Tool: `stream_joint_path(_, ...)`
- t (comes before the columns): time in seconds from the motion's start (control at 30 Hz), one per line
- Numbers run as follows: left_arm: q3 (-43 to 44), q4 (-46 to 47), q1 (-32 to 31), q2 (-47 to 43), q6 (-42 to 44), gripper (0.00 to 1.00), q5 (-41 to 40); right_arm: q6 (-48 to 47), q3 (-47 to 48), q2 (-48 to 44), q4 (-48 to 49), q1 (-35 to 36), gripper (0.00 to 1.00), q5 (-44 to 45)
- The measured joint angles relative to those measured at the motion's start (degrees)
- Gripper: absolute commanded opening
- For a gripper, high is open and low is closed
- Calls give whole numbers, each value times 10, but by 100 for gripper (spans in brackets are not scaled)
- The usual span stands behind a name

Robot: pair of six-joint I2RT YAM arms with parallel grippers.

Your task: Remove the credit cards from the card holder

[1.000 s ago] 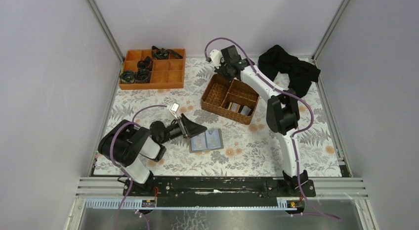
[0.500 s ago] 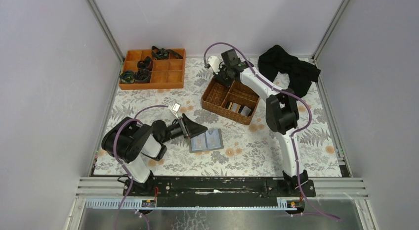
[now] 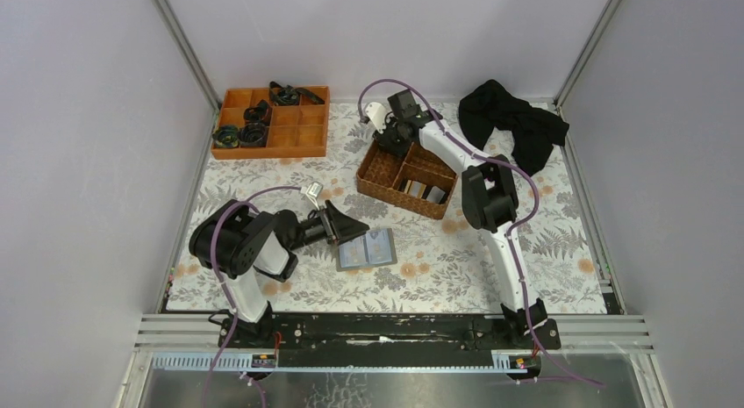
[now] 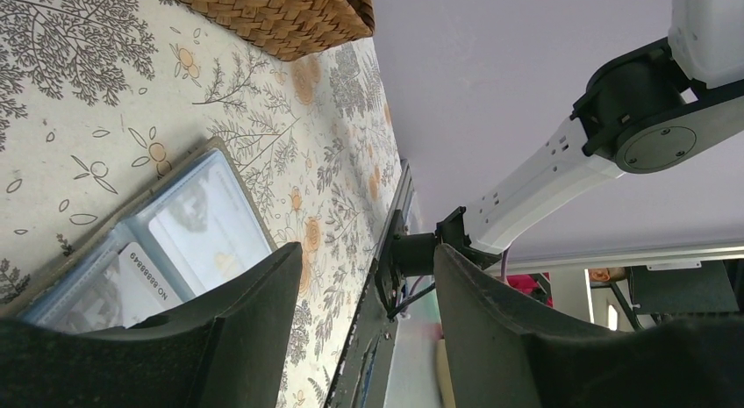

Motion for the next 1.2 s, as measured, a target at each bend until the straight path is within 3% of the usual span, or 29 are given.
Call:
stream_joint_path(0.1,5,0,0,9,0,63,1,6,-4,0,10,0,48,0)
stream_joint_path(0.33,5,1,3,12,0,63,2,26,-91,-42,57,0,48,-1)
stream_joint_path(0.63,3,1,3,6,0,63,-1,87,-244,-220,158,0,55,-27)
stream_joint_path(0.87,-17,-4,3,-6,8,37,-24,227,-408,-401,299,1,61,-59)
stream_joint_path(0.9,-19,-5,3,-6,9,31,-26,264,-458,-438,332,1,62,-71)
stream_joint_path(0.93,-21,-5,3,-6,10,14,-28,293,-501,-468,354,2,62,-82)
stream_joint_path(0.97,-23,-5,3,-6,9,2,-29,322,-544,-495,378,4,60,-94)
stream_joint_path(1.1,-32,0,3,-5,11,0,-28,388,-684,-556,423,43,34,-105)
stream_joint_path(1.2,-44,1,3,-5,12,0,-28,421,-762,-565,427,104,25,-95)
